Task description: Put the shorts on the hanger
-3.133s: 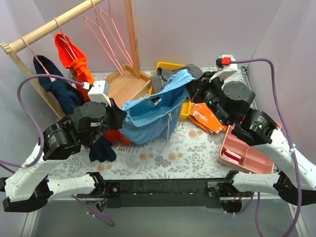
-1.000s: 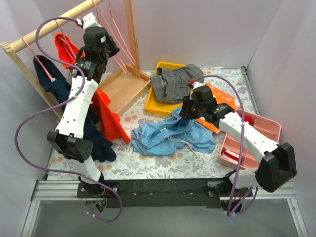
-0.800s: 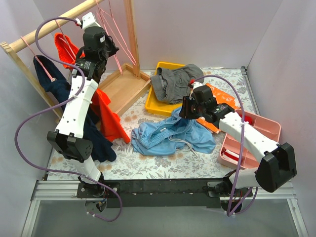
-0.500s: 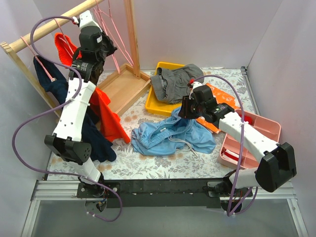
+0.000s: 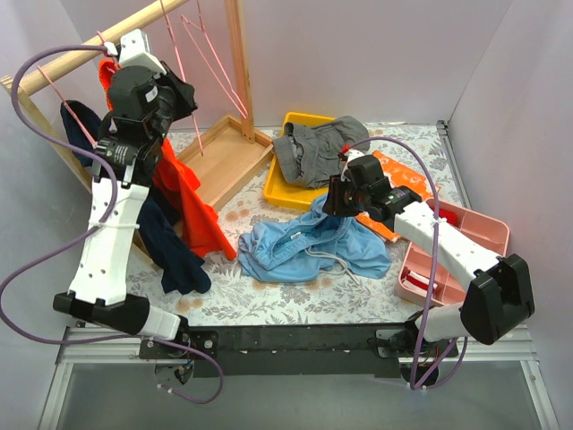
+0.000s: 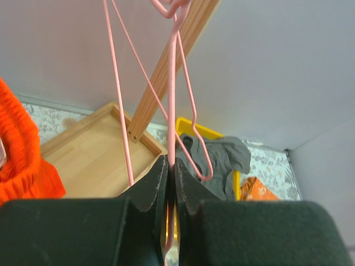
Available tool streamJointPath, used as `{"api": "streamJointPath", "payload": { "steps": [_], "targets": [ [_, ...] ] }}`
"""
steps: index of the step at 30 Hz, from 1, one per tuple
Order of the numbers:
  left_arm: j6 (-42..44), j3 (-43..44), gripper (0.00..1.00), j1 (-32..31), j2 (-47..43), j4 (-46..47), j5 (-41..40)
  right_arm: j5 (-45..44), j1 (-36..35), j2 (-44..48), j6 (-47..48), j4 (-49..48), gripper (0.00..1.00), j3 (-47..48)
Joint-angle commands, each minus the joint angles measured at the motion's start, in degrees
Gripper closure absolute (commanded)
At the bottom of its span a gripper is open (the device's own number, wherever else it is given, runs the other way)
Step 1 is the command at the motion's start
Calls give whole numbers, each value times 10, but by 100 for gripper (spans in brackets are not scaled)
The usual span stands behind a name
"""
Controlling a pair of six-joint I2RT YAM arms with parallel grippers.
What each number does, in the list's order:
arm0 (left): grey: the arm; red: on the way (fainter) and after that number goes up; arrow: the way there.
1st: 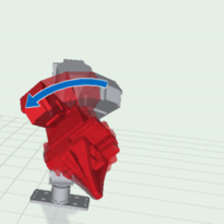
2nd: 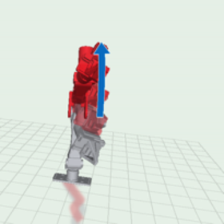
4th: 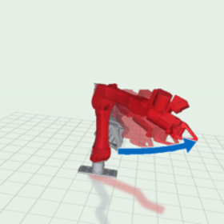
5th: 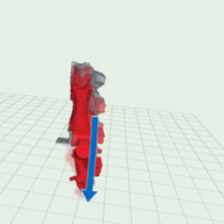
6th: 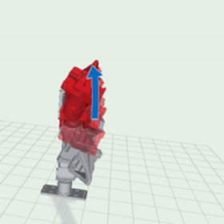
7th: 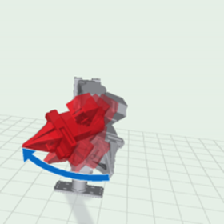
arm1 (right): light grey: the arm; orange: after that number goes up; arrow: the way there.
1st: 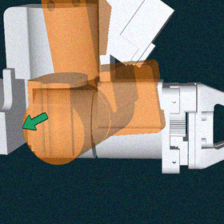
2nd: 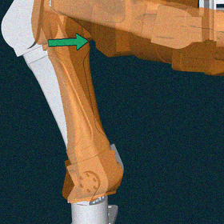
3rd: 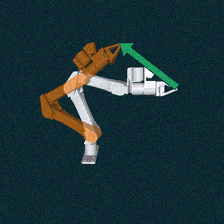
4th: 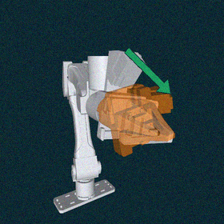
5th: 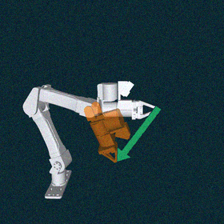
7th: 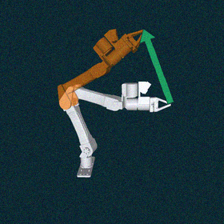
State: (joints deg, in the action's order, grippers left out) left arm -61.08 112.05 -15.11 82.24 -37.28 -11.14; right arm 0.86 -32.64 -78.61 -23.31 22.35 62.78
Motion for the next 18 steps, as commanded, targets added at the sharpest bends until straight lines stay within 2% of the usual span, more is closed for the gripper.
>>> {"api": "streamJointPath", "payload": {
  "steps": [1,12,16,18],
  "targets": [
    [12,-57,100,-1,-63,-20,48,2,-1,4,11,-13,59,12],
    [28,-227,100,-1,-261,-25,110,-5,-1,45,16,3,59,-6],
    [36,-279,100,-1,-334,2,192,-32,-1,77,17,7,56,-21],
    [45,-317,100,-1,-386,33,264,-43,-1,88,16,12,56,-34]
  ]
}}
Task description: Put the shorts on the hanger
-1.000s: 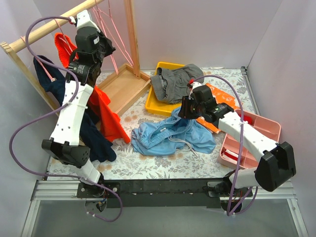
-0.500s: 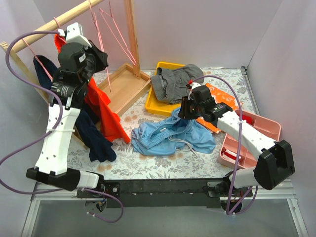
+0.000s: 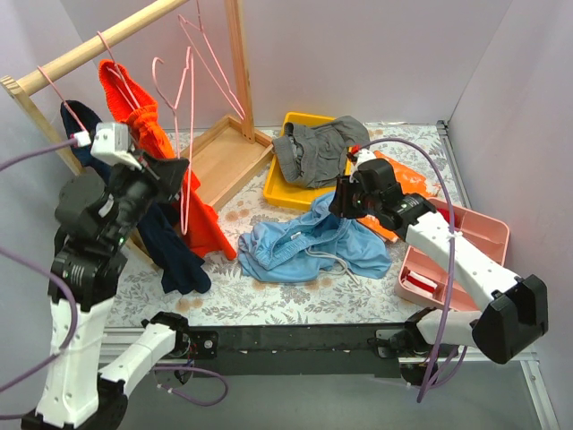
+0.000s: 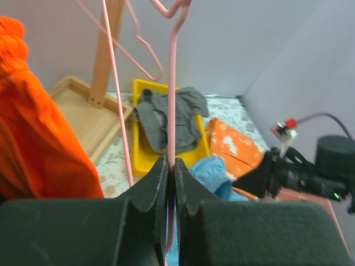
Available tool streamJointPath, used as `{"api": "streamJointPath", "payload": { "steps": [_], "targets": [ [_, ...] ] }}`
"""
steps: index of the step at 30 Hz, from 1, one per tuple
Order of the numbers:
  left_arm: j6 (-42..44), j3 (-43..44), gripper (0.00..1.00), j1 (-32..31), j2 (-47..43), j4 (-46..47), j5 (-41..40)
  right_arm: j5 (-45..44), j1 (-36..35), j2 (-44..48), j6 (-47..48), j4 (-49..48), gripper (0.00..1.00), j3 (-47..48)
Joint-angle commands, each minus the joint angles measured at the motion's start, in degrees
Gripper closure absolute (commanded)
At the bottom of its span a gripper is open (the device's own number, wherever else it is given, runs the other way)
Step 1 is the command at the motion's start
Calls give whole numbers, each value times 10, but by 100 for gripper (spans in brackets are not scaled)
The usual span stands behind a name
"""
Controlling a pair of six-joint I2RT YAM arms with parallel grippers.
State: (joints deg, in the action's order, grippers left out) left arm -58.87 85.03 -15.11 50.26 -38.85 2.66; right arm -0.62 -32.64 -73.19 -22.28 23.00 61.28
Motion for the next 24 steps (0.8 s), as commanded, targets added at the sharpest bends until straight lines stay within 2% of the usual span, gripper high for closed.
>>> {"api": "streamJointPath", "payload": {
  "steps": [1,3,8,10,17,24],
  "targets": [
    [22,-59,100,-1,-81,61,143,-38,-1,47,5,6,56,-24],
    [18,-71,100,-1,-104,70,195,-46,-1,61,2,6,56,-34],
    [20,-79,100,-1,-89,38,323,-83,-1,114,-12,1,56,-84],
    [3,-118,100,-28,-81,38,356,-95,-1,132,-15,-2,56,-112],
    [1,-204,100,-103,-77,7,353,-80,-1,141,-31,-45,55,-171],
    [-14,-269,100,-149,-84,-28,348,-80,-2,115,-32,-90,55,-172]
  ]
}}
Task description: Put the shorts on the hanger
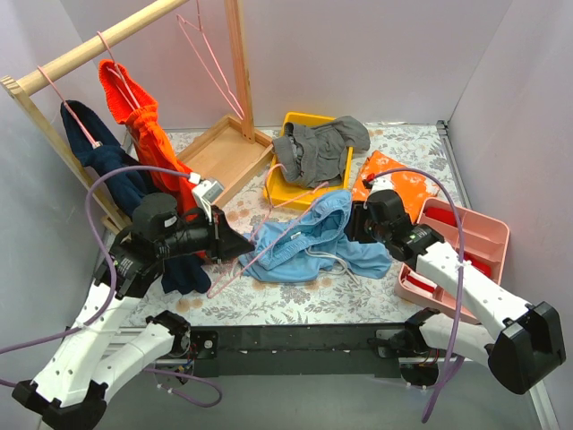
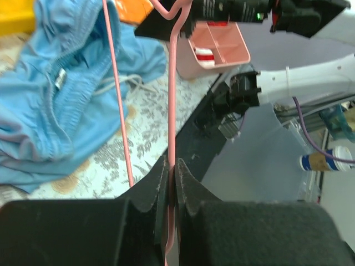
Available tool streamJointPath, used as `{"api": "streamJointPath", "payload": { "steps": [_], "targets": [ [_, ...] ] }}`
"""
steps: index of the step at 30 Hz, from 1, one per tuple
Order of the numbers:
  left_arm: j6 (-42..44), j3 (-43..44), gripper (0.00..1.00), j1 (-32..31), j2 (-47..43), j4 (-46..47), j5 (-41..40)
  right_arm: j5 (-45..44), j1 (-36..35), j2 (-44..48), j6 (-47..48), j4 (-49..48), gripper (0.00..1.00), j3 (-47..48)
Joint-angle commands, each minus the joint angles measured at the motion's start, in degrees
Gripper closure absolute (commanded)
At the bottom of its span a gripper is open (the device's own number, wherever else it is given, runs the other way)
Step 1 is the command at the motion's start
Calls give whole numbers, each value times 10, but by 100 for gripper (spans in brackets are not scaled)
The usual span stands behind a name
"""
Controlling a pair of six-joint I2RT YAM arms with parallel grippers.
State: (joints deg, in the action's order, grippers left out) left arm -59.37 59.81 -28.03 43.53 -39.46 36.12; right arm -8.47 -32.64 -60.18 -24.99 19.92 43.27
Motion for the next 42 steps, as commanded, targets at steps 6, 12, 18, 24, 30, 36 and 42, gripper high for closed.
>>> {"api": "streamJointPath", "payload": {
  "steps": [6,12,18,24,30,36,42],
  "targets": [
    [-7,-25,100,-62,-6,-60,-13,-1,-6,-49,-14,-92,56,10],
    [-10,-38,100,-64,12,-62,-41,-30,-8,-84,-14,-123,60,22],
    [-11,-56,100,-64,42,-19,-47,-70,-22,-122,-6,-106,79,67],
    [-4,-80,100,-65,66,48,-36,-96,-42,-128,4,-62,99,117],
    [8,-94,100,-69,86,120,-34,-82,-76,-122,23,-6,99,178],
    [-3,-137,100,-86,53,232,-59,-26,-118,-135,55,72,99,299],
    [-38,-261,100,-114,-1,436,-173,-12,-120,-149,53,87,99,321]
  ]
}}
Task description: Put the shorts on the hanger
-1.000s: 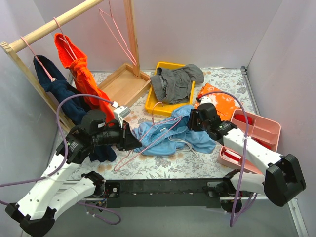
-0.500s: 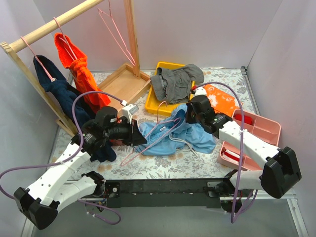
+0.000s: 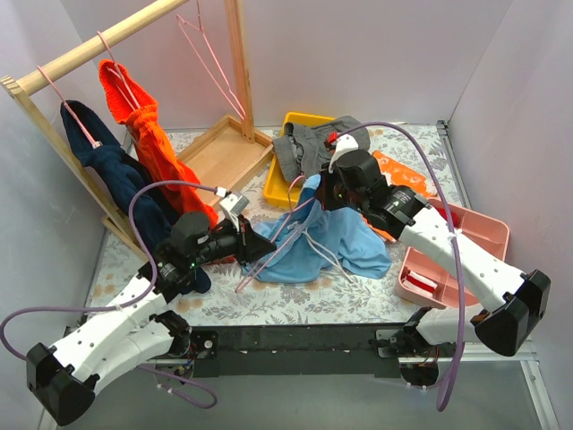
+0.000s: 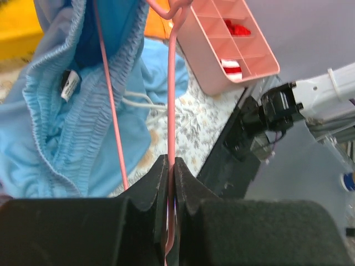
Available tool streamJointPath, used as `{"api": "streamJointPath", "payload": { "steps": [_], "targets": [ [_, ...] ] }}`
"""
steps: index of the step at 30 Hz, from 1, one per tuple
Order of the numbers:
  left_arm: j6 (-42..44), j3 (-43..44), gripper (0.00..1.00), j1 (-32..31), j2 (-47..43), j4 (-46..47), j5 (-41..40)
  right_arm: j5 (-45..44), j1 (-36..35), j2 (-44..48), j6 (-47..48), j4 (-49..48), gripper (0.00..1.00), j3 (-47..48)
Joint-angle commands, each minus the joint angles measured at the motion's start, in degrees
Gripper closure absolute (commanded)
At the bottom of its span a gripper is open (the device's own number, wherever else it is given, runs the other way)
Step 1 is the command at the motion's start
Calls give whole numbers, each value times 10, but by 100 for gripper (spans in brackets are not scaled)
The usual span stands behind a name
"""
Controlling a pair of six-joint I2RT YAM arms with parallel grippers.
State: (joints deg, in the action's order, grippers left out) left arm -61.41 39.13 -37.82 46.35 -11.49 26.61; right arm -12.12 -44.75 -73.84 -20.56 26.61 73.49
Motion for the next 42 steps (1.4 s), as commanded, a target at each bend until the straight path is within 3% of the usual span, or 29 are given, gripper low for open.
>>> {"api": "streamJointPath", "payload": {
  "steps": [1,5,8,12,15,21,25,35,42],
  "targets": [
    [-23,-90,100,-19,-40,207,-85,32,2,-15,5,20,98,16],
    [-17,-168,100,-35,-51,325,-121,64,2,-15,-8,15,94,-3],
    [-4,-221,100,-52,-43,400,-157,77,4,-9,-17,23,86,-13],
    [1,-266,100,-74,-34,477,-172,73,30,4,-42,60,50,-15],
    [19,-284,100,-86,-33,483,-183,93,83,33,-69,63,36,-34],
    [38,-283,100,-94,-13,485,-184,218,191,4,-128,17,37,-62],
    [58,-275,100,-101,4,484,-184,235,225,-46,-178,-2,36,-58],
    [123,-238,100,-151,61,472,-212,238,229,-107,-240,-20,36,-68],
    [148,-218,100,-166,105,487,-224,214,230,-80,-256,-43,46,-114]
  ]
}}
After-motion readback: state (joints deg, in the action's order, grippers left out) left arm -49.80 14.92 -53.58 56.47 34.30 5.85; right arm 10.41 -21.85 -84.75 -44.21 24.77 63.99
